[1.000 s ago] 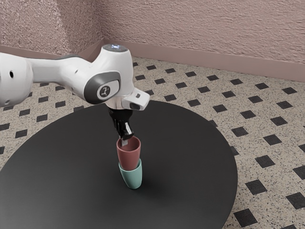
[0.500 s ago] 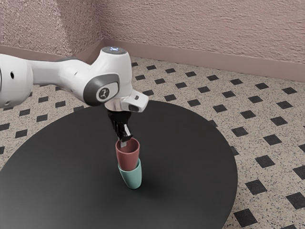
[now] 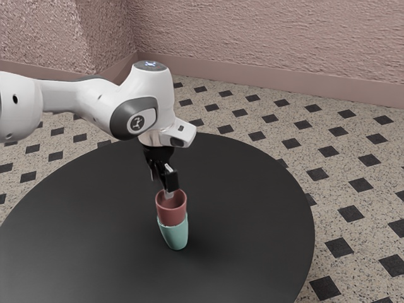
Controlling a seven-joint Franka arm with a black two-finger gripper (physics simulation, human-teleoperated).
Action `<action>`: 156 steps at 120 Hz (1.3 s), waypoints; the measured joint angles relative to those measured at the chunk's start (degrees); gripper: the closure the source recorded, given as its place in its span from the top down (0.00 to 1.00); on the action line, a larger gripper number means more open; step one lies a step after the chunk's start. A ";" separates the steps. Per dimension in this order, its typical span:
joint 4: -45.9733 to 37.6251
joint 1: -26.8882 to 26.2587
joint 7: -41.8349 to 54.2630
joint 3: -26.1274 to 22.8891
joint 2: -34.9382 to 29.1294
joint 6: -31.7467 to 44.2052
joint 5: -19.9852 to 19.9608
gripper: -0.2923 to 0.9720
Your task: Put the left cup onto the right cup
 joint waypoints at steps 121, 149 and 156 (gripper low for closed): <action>13.57 3.22 -1.23 -0.20 -1.54 -11.73 -2.80 0.77; 19.61 5.88 -3.93 0.01 -1.62 -18.97 -3.27 0.77; 20.45 5.93 -4.54 0.06 -1.83 -20.43 -3.32 0.77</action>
